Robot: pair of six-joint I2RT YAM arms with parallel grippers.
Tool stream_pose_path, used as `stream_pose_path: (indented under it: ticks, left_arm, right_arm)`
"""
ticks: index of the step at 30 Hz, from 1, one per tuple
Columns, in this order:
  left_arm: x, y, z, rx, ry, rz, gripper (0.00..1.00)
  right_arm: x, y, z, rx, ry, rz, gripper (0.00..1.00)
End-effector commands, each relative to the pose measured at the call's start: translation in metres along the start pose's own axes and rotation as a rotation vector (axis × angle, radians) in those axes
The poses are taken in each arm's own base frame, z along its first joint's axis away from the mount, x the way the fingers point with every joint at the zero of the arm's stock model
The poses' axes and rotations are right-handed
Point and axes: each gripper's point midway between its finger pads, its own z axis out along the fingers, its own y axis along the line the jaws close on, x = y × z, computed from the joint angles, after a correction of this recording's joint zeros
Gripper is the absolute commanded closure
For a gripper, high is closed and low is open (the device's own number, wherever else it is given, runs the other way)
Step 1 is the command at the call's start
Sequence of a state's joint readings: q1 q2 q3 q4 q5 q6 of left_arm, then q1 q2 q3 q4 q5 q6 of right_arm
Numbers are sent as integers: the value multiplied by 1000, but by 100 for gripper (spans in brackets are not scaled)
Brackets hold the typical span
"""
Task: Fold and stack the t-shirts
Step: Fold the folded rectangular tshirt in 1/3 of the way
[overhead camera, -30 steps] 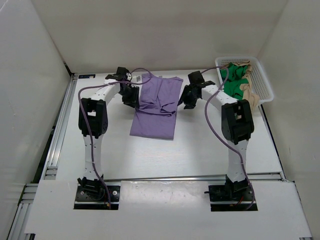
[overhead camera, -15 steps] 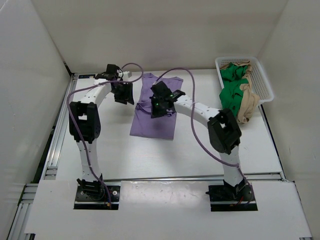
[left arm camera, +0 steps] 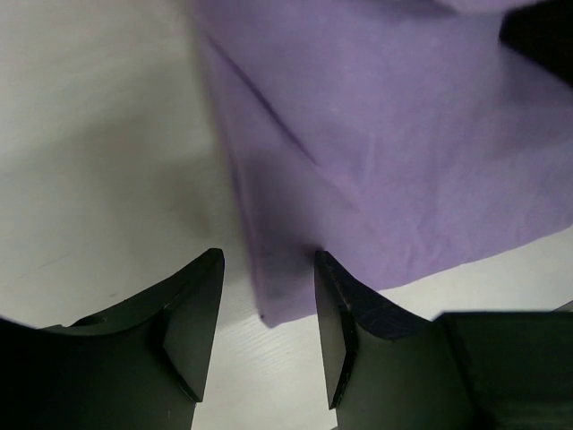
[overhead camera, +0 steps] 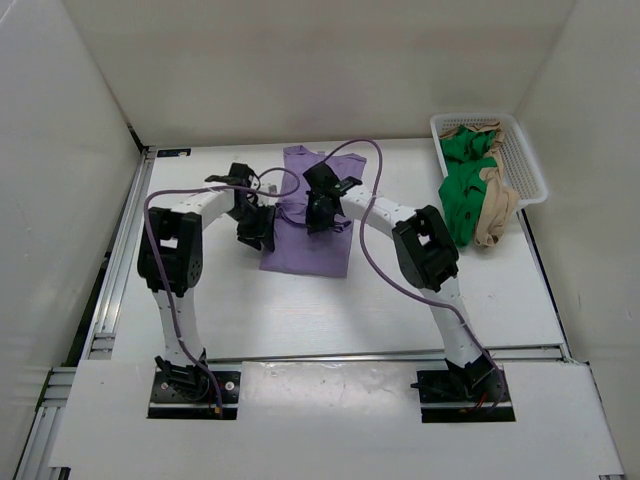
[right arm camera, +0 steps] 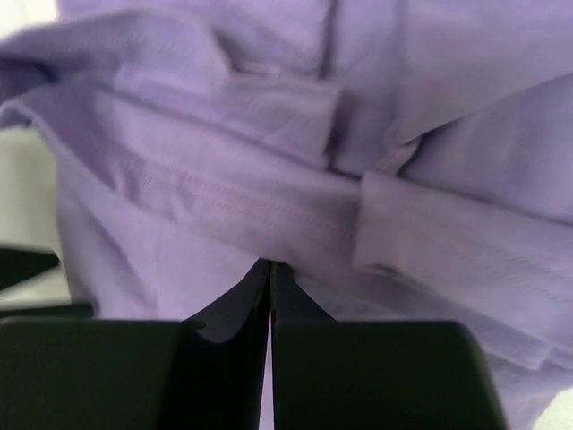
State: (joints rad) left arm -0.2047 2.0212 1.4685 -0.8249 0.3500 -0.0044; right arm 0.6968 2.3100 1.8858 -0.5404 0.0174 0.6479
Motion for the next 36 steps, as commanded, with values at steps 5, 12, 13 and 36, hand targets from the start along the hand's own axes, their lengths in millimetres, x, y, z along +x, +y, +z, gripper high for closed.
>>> stream_pose_path:
  ticks: [5, 12, 13, 36]
  left_arm:
    - [14, -12, 18, -22, 42, 52, 44]
    - [28, -6, 25, -37, 83, 39, 44]
    - [32, -5, 27, -37, 93, 36, 44]
    - [33, -7, 21, -37, 80, 40, 43]
  right_arm:
    - [-36, -10, 10, 57, -99, 62, 97]
    - [-91, -42, 12, 148, -243, 173, 97]
    - [-100, -39, 10, 146, -271, 185, 97]
    - [-18, 22, -54, -151, -141, 2, 99]
